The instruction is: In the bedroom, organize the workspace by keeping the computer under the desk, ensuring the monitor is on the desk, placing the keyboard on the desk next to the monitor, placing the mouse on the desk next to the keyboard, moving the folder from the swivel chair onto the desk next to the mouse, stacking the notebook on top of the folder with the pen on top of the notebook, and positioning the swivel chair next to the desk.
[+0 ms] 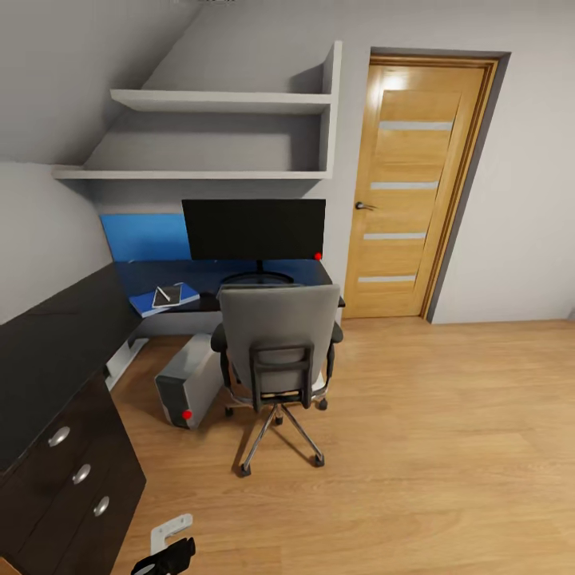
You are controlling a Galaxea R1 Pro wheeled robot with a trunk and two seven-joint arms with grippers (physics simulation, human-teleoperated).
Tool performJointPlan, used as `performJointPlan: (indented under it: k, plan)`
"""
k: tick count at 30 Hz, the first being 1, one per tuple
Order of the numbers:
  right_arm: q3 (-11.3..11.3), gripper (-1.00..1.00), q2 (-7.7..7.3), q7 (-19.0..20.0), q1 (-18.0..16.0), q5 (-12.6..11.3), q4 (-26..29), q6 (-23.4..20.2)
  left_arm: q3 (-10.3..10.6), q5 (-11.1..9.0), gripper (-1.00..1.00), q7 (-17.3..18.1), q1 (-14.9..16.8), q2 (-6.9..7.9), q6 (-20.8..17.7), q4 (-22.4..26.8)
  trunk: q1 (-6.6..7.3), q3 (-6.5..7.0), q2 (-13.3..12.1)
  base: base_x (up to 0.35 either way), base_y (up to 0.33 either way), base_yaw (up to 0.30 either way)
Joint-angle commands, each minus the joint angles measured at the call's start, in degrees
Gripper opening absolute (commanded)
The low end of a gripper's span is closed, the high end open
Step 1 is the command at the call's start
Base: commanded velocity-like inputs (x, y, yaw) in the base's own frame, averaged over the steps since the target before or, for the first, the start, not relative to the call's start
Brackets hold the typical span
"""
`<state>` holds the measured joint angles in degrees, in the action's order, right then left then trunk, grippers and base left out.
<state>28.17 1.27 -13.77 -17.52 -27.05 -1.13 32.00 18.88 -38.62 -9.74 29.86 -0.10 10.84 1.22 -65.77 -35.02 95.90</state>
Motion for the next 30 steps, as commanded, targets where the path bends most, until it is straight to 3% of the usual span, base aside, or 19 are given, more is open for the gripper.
performJointPlan:
  k: [1,6,10,30]
  plan:
    - [0.48,1.0,0.04,-0.21,-0.05,-0.29,-0.11,0.17,0.47,-0.32,1.0,-0.23,0.02,0.03,0.03,0.01,0.23,0.13,-0.39,0.0,0.0,0.0]
    - [0.48,1.0,0.05,-0.21,-0.05,-0.31,-0.11,0.16,0.46,-0.32,1.0,-0.2,0.02,0.09,-0.35,0.01,1.33,1.03,-2.39,0.0,0.0,0.0]
    - [0.48,1.0,0.03,-0.21,-0.05,-0.29,-0.1,0.17,0.47,-0.32,1.0,-0.21,0.01,0.1,-0.5,0.01,1.33,1.03,-2.39,0.0,0.0,0.0]
    - [0.48,1.0,0.05,-0.22,-0.05,-0.29,-0.1,0.17,0.49,-0.32,1.0,-0.19,0.01,0.29,-0.55,-0.07,5.72,4.62,-10.42,0.0,0.0,0.0]
